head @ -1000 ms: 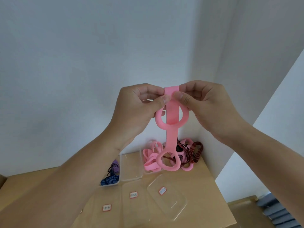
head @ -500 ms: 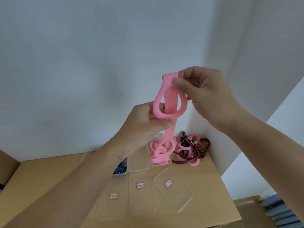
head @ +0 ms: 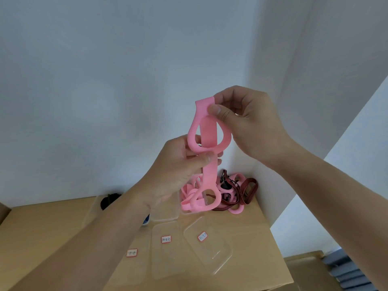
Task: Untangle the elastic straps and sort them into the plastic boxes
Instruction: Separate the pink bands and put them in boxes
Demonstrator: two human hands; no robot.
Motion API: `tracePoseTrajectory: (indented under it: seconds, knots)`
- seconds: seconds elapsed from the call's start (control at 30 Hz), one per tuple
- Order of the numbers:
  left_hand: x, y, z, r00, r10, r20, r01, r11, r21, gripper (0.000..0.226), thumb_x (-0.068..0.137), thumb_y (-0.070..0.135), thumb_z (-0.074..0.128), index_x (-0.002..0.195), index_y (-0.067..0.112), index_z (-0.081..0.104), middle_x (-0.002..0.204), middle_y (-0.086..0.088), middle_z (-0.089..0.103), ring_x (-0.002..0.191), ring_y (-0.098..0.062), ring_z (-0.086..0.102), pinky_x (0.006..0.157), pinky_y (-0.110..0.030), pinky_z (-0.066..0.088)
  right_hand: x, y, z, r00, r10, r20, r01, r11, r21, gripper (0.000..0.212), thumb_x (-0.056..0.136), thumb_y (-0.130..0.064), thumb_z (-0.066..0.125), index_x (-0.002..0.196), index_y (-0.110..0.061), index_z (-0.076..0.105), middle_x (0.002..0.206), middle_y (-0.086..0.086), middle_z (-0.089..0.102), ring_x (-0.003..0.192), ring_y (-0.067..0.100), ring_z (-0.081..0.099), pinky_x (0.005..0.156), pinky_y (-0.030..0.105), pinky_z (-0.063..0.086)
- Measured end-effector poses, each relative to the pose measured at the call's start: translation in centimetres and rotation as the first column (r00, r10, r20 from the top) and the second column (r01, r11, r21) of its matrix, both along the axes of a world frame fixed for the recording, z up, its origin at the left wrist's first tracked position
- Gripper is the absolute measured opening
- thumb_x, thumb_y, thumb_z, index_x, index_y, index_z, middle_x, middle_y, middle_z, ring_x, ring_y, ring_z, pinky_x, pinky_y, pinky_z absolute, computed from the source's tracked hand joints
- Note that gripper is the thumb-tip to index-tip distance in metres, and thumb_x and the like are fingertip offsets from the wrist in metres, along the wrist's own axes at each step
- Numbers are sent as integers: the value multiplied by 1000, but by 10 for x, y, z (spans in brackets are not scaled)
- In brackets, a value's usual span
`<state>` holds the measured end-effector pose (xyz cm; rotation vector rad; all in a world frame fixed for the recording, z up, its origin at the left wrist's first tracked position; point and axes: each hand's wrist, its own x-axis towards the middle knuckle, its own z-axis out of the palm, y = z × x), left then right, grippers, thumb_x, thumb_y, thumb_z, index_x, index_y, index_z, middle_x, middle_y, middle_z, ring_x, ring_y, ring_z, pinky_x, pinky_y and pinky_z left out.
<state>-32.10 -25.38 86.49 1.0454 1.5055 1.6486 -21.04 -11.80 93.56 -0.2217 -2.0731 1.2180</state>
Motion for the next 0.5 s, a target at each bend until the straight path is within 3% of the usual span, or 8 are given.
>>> tracePoseTrajectory:
  seconds: [0.1, 0.27, 0.37, 0.5]
  knots:
    - [7, 12, -4, 996, 23, 88, -18, 998, -54, 21, 97, 15, 67, 115, 6, 71, 108, -12, 78, 105, -27, 75, 90, -38, 61, 2, 12, 3, 1000, -11, 3, 11, 998, 55, 4, 95, -7, 67, 94, -9, 70, 83, -3, 71, 74, 9, 63, 72, 34, 52]
    - [11, 33, -2, 977, 73, 203, -52, 993, -105, 41, 86, 32, 72, 113, 0, 71, 109, -16, 77, 103, -33, 75, 85, -46, 62, 3, 27, 4, 999, -30, -23, 33, 990, 139, 10, 95, -8, 67, 92, -18, 68, 87, -10, 70, 82, 14, 65, 71, 30, 52]
    - [8, 44, 0, 949, 63, 308, -37, 995, -89, 34, 85, 25, 75, 107, -1, 75, 110, -20, 76, 99, -36, 75, 75, -40, 62, 5, 34, 3, 998, -28, -60, 45, 951, 305, 5, 95, -10, 66, 97, -14, 68, 88, -13, 67, 83, 13, 62, 77, 28, 50]
    - [-2, 58, 6, 895, 66, 441, -45, 997, -57, 27, 81, 15, 76, 103, 1, 77, 108, -21, 75, 96, -32, 76, 77, -35, 61, 10, 45, 2, 986, 30, -166, 74, 808, 585, 7, 93, -9, 66, 97, -6, 70, 91, -10, 61, 83, 19, 58, 74, 34, 49]
